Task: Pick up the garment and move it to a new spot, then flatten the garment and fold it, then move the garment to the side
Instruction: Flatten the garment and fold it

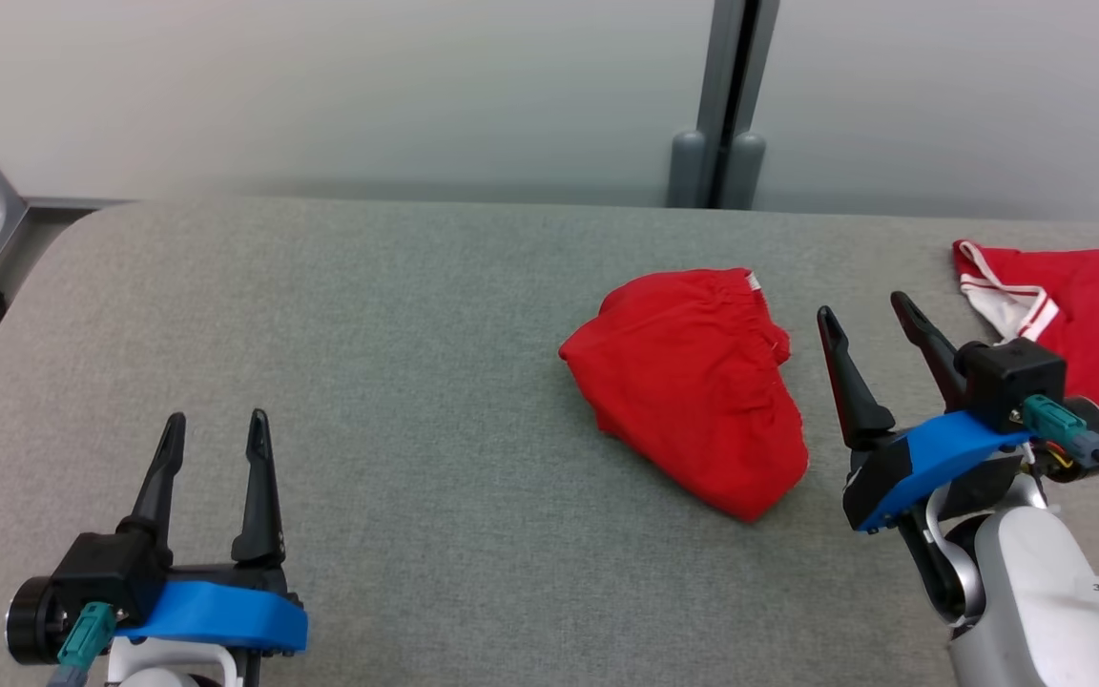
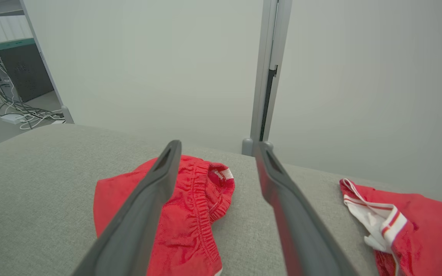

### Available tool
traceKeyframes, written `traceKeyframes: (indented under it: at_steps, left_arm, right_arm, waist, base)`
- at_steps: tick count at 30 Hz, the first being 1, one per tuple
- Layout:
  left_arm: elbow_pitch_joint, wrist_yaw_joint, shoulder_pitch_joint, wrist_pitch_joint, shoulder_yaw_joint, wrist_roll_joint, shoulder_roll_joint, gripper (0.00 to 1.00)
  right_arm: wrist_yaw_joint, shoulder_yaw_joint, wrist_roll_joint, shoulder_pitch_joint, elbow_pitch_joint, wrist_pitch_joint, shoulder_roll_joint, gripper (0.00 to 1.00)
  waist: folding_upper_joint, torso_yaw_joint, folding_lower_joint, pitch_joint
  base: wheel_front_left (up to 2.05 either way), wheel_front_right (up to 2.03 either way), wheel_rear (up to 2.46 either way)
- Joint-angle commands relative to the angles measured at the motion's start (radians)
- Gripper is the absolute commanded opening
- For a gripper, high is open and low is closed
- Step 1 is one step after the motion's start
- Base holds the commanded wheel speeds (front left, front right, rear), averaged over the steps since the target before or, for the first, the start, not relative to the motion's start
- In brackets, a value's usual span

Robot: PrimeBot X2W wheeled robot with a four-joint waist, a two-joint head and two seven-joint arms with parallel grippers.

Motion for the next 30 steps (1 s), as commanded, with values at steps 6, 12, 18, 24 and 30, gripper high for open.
traceKeyframes:
  at_steps: [6,12,18,24,30]
  left_arm:
    - [0.019,-0.009,-0.042,-0.011,-0.005,0.008,-0.015,1.00]
    - [0.034,-0.014,-0.067,-0.016,-0.002,0.010,-0.018,1.00]
    - [0.046,-0.022,-0.091,-0.019,-0.012,0.018,-0.028,1.00]
    - [0.068,-0.032,-0.108,-0.022,-0.021,0.024,-0.038,1.00]
    - [0.082,-0.035,-0.103,-0.023,-0.020,0.026,-0.043,1.00]
  right_arm:
    - [0.000,-0.020,-0.008,-0.024,0.156,-0.030,-0.006,1.00]
    - [0.000,0.011,-0.019,-0.059,0.323,-0.067,-0.002,1.00]
    - [0.000,0.024,-0.029,-0.105,0.488,-0.106,0.003,1.00]
    - [0.000,0.044,-0.030,-0.124,0.634,-0.144,0.014,1.00]
    - [0.000,0.063,0.015,-0.157,0.705,-0.200,0.028,0.00]
  waist:
    - [-0.0001,0.040,-0.0002,0.046]
    - [-0.0001,0.048,-0.0002,0.082]
    - [-0.0001,0.056,-0.0002,0.100]
    - [-0.0001,0.059,-0.0002,0.108]
    - [-0.0001,0.051,-0.0002,0.093]
  base:
    - [0.00,0.00,0.00]
    - [0.00,0.00,0.00]
    - [0.00,0.00,0.00]
    - [0.00,0.00,0.00]
    - [0.00,0.00,0.00]
